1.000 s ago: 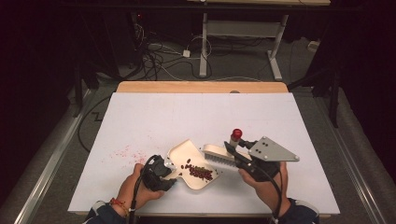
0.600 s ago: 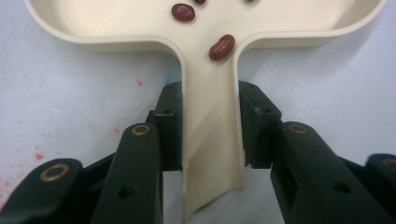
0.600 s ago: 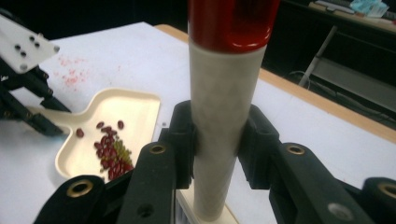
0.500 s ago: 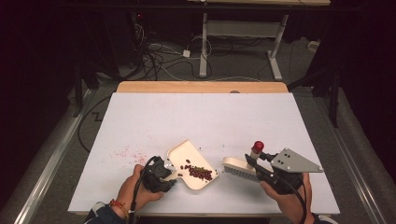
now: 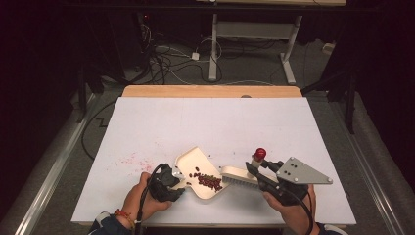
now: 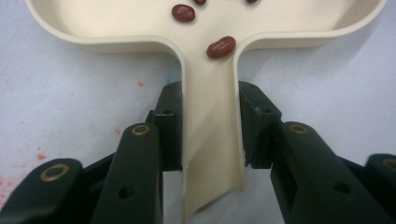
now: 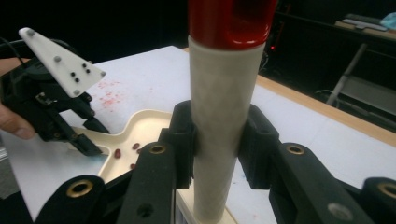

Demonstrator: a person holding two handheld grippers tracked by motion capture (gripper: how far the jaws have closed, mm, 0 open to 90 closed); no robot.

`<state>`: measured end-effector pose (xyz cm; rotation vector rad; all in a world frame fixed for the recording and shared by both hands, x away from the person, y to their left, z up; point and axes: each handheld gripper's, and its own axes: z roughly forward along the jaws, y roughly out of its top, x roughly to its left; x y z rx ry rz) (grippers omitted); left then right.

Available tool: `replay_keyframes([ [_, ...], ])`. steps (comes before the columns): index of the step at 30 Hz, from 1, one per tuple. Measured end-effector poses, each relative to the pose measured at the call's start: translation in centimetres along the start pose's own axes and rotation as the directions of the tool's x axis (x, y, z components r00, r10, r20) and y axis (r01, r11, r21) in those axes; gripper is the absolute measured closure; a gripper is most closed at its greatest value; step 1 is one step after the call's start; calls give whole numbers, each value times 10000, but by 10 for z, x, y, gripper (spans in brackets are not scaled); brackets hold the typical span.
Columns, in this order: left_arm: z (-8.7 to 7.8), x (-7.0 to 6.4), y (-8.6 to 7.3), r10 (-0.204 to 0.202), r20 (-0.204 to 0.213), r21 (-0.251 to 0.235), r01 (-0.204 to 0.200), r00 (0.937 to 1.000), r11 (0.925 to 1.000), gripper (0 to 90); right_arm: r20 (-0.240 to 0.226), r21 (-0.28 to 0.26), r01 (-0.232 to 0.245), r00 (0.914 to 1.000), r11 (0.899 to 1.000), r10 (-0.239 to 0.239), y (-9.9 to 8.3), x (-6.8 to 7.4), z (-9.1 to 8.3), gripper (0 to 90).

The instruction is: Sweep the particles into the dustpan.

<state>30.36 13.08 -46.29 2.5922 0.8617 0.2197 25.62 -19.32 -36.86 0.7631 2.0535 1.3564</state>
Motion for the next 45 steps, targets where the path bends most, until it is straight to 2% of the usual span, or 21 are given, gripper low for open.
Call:
replay_keyframes([
  [4, -1, 0, 0, 10, -5, -10, -10, 10000, 10000, 631, 162, 8, -106, 9998, 9999, 106, -1, -5, -2, 693],
  [10, -1, 1, -1, 16, 14, 9, -16, 10000, 10000, 631, 915, -93, 161, 9957, 9998, -152, -1, -11, 5, 693],
  [15, 0, 1, -1, -18, 6, 46, 18, 10000, 10000, 631, 1621, -276, 96, 9868, 9996, -50, -1, -25, 25, 693],
  [19, 1, 2, 0, -21, 29, 82, 21, 10000, 10000, 631, 1902, -258, 95, 9817, 9996, -45, -1, -31, 48, 693],
  [21, 1, 2, 0, -34, 40, 56, 34, 10000, 10000, 631, 1818, -165, 31, 9833, 9999, -1, -2, -30, 58, 694],
  [22, 1, 3, 0, -22, 40, 49, 22, 10000, 10000, 631, 1636, -155, 36, 9865, 9999, -10, -2, -28, 62, 694],
  [25, 1, 3, 0, -38, 60, 53, 37, 10000, 10000, 631, 1336, -90, 273, 9907, 9996, -258, 0, -17, 67, 693],
  [29, 1, 4, 0, -68, 104, 29, 68, 9999, 10000, 631, 740, -18, 410, 9964, 9992, -407, 2, 0, 65, 693],
  [32, 1, 4, 0, -74, 118, 24, 73, 9999, 10000, 630, -34, -65, 145, 9999, 9999, -145, 6, 9, 60, 693],
  [34, 0, 4, 0, -47, 107, 29, 47, 9999, 10000, 631, -186, -205, 234, 9995, 9995, -238, 9, 14, 55, 693],
  [37, 1, 4, -1, -49, 123, 27, 48, 9999, 10000, 631, -1, -472, 480, 9988, 9977, -481, 14, 16, 43, 693],
  [39, 1, 4, -1, -70, 126, 18, 70, 9999, 10000, 631, 114, -590, 442, 9990, 9973, -436, 16, 11, 36, 693],
  [43, 0, 4, -1, -49, 129, 24, 49, 9999, 10000, 631, 529, -322, 450, 9977, 9985, -433, 13, 0, 23, 693],
  [45, 1, 3, -1, -49, 109, 37, 49, 9999, 10000, 631, 596, -106, 380, 9975, 9992, -373, 9, -5, 18, 693],
])
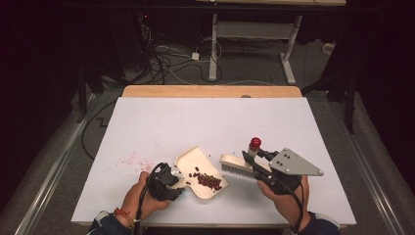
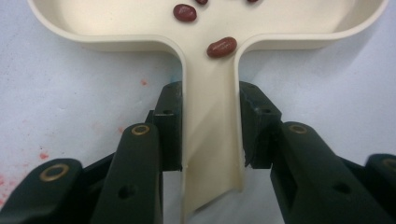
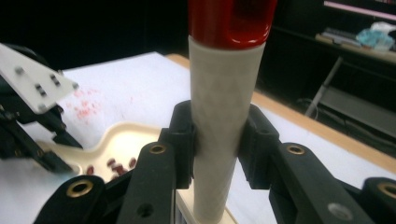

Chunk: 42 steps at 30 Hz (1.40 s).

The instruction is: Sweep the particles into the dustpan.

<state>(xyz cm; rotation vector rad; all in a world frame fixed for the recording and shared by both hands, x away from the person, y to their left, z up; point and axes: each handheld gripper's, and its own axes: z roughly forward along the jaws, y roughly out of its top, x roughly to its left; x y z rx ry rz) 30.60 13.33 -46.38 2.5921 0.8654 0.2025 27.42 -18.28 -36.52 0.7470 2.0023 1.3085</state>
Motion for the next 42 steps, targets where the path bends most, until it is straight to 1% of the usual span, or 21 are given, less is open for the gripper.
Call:
replay_keyframes([
  [3, 0, 0, 0, 10, 7, 4, -10, 10000, 10000, 631, 101, 354, -59, 9999, 9994, 55, -8, -2, -2, 693],
  [6, -2, 0, 0, 26, -28, -23, -26, 10000, 10000, 631, 1, 522, -222, 9998, 9984, 223, -14, 0, 0, 693],
  [7, -2, 0, 0, 44, -38, -19, -44, 10000, 10000, 631, -111, 497, -206, 9997, 9986, 212, -14, 1, 1, 693],
  [10, -3, 0, 0, 63, -70, -4, -63, 10000, 10000, 631, -246, 454, 17, 9997, 9990, -6, -13, 8, 4, 693],
  [14, -3, 1, 0, 61, -65, 23, -61, 10000, 10000, 631, -555, 412, -16, 9985, 9992, 39, -11, 15, 6, 693],
  [17, -3, 1, 0, 62, -58, 20, -61, 10000, 10000, 631, -904, 192, -239, 9956, 9995, 256, -9, 15, 6, 693],
  [19, -3, 1, -1, 64, -64, 28, -63, 10000, 10000, 631, -967, 64, -300, 9948, 9995, 305, -9, 14, 4, 693],
  [22, -3, 2, -1, 31, -39, 30, -31, 10000, 10000, 631, -756, -32, -249, 9968, 9997, 246, -7, 11, 1, 693],
  [25, -3, 3, -1, 9, -23, 33, -9, 10000, 10000, 631, -607, -182, -350, 9976, 9992, 338, -6, 6, -1, 693],
  [26, -3, 3, -1, -7, -2, 46, 7, 10000, 10000, 631, -538, -202, -312, 9981, 9993, 301, -6, 5, -2, 693],
  [29, -2, 4, -1, -12, 4, 73, 12, 10000, 10000, 631, -86, -338, -183, 9998, 9993, 180, -5, 1, 1, 693],
  [31, -2, 4, -1, -18, -6, 78, 18, 10000, 10000, 631, 250, -386, -151, 9996, 9991, 161, -6, -3, 8, 693],
  [34, -2, 4, -1, -67, 29, 67, 67, 10000, 10000, 630, 469, -530, -276, 9984, 9982, 301, -5, -10, 20, 693],
  [37, -1, 7, -1, -131, 107, 85, 130, 9999, 9999, 630, 516, -576, -388, 9978, 9976, 418, -4, -14, 36, 693],
  [39, -1, 9, -2, -178, 133, 92, 177, 9998, 9998, 630, 679, -570, -308, 9971, 9979, 346, -4, -16, 48, 693],
  [42, -1, 12, -3, -278, 192, 46, 277, 9994, 9996, 630, 923, -562, -327, 9950, 9979, 378, -4, -18, 66, 694],
])
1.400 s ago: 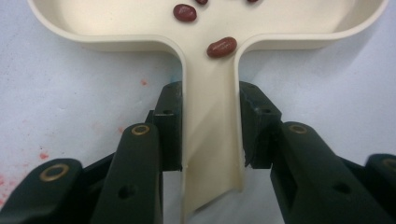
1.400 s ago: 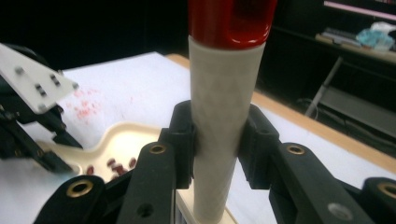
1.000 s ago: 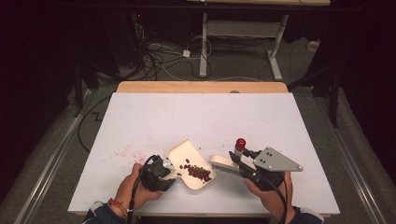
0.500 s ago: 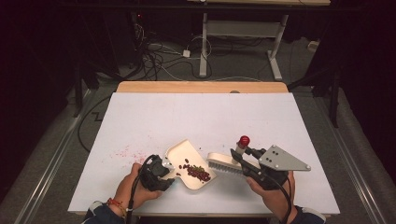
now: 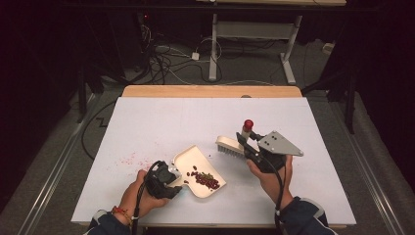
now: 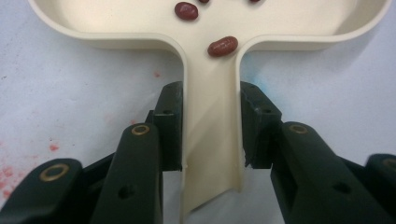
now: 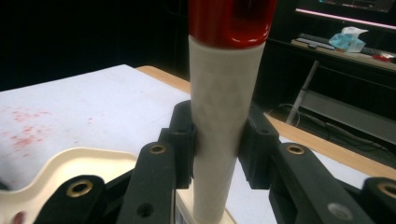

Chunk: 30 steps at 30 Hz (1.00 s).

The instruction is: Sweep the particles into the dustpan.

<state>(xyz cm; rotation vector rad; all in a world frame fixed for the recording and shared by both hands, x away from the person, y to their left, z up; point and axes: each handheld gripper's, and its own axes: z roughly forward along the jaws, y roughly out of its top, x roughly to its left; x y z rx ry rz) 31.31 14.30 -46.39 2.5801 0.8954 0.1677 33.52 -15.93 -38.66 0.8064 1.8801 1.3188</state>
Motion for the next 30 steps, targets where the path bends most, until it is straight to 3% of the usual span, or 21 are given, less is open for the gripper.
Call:
replay_keyframes([
  [5, -1, 4, -2, -230, -10, -105, 230, 9997, 9997, 630, 283, 34, 78, 9996, 10000, -79, -2, 6, 20, 693],
  [12, 0, 6, -3, -375, -44, -100, 375, 9993, 9992, 630, -255, 194, 856, 9960, 9961, -851, 0, 38, 24, 692],
  [15, -1, 7, -4, -444, -98, -135, 442, 9990, 9989, 630, -606, 324, 1069, 9926, 9937, -1048, 2, 51, 17, 691],
  [20, 0, 8, -4, -505, -129, -131, 503, 9986, 9986, 629, -1653, 239, 730, 9839, 9970, -681, 11, 67, 4, 693],
  [25, 0, 10, -4, -535, -179, -158, 532, 9984, 9985, 629, -1846, -184, 737, 9799, 9971, -759, 20, 68, -8, 693],
  [30, -1, 12, -5, -616, -239, -201, 612, 9978, 9979, 629, -1651, -300, 440, 9851, 9986, -483, 22, 56, -13, 693],
])
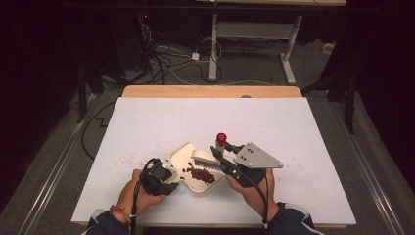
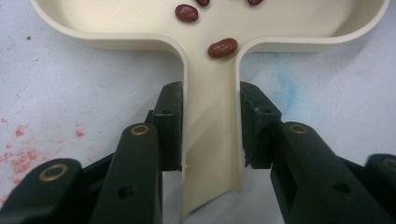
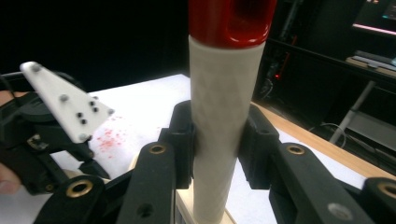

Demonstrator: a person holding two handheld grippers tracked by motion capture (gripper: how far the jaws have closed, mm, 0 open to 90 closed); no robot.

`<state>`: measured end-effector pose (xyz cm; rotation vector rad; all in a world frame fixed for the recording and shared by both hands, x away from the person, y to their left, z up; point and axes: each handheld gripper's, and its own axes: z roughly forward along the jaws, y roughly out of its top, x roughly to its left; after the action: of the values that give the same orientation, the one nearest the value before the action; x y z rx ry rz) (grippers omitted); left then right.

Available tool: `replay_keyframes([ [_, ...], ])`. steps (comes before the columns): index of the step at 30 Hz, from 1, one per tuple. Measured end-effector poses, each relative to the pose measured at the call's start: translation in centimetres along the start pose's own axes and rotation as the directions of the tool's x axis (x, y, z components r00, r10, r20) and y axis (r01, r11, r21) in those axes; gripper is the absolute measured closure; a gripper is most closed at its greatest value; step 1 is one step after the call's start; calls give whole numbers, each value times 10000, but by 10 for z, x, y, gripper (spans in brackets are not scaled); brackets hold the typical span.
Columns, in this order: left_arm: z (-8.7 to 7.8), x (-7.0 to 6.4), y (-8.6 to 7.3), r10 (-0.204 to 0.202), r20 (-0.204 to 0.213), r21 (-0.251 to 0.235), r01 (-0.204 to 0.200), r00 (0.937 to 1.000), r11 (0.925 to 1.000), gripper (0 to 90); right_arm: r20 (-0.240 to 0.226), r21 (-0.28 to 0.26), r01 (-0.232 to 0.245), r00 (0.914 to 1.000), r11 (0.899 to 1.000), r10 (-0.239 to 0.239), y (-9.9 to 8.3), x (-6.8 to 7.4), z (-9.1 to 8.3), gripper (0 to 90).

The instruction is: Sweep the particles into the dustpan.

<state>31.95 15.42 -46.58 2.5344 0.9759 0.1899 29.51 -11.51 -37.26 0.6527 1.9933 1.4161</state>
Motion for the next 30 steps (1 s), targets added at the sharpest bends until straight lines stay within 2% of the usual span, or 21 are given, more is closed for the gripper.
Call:
replay_keyframes([
  [4, 0, 4, -1, -151, 45, -52, 151, 9999, 9999, 629, 353, 11, -157, 9993, 9999, 156, -4, -13, 0, 693],
  [8, 1, 7, -2, -330, 24, -181, 330, 9995, 9993, 628, 773, 210, -80, 9970, 9997, 64, -10, -20, 8, 693],
  [10, 1, 8, -2, -461, 57, -258, 463, 9989, 9986, 628, 702, 447, -122, 9975, 9989, 90, -13, -20, 14, 693],
  [13, 1, 8, -2, -496, 2, -286, 496, 9988, 9984, 627, 483, 536, -68, 9988, 9985, 42, -15, -14, 19, 693],
  [15, 2, 9, -2, -545, -12, -305, 544, 9985, 9981, 627, 344, 549, 157, 9993, 9984, -176, -14, -6, 20, 692],
  [18, 1, 9, -2, -634, -53, -350, 632, 9980, 9974, 626, -32, 509, 218, 9998, 9985, -217, -13, 6, 19, 692],
  [22, 2, 11, -3, -716, 16, -365, 716, 9974, 9968, 624, 117, 292, 409, 9991, 9987, -413, -13, 17, 19, 692],
  [26, 1, 12, -3, -795, -35, -391, 793, 9968, 9961, 625, 220, 195, 478, 9986, 9987, -483, -12, 17, 18, 693],
  [30, 0, 16, -4, -943, -60, -519, 939, 9955, 9942, 624, 351, -177, 263, 9991, 9995, -257, -11, 9, 12, 692],
])
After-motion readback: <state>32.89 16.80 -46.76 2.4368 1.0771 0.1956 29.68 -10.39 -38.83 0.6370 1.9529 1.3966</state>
